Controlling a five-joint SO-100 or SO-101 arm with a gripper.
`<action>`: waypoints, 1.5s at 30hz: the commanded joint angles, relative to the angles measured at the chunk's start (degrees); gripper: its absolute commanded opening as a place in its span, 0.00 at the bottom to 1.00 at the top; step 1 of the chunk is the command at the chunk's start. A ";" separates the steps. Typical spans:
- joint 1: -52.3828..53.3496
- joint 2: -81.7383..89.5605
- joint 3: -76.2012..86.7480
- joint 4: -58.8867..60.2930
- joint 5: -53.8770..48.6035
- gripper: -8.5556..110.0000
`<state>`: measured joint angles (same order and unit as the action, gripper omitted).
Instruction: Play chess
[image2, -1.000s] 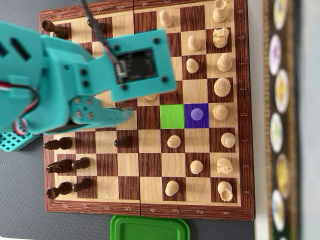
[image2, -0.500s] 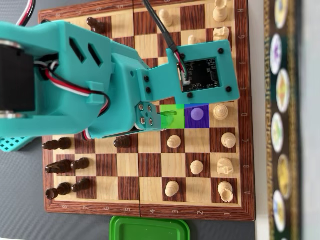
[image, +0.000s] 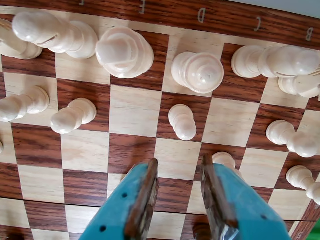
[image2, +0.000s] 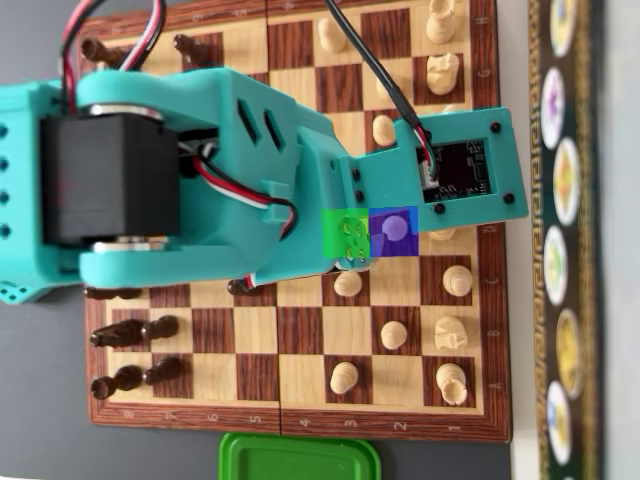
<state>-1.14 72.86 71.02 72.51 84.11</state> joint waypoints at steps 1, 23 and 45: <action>0.70 0.44 -3.08 0.18 0.44 0.19; 0.88 -8.00 -9.84 0.18 0.44 0.25; 1.14 -11.16 -10.81 -0.44 0.44 0.24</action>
<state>-0.62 61.17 62.84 72.51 84.29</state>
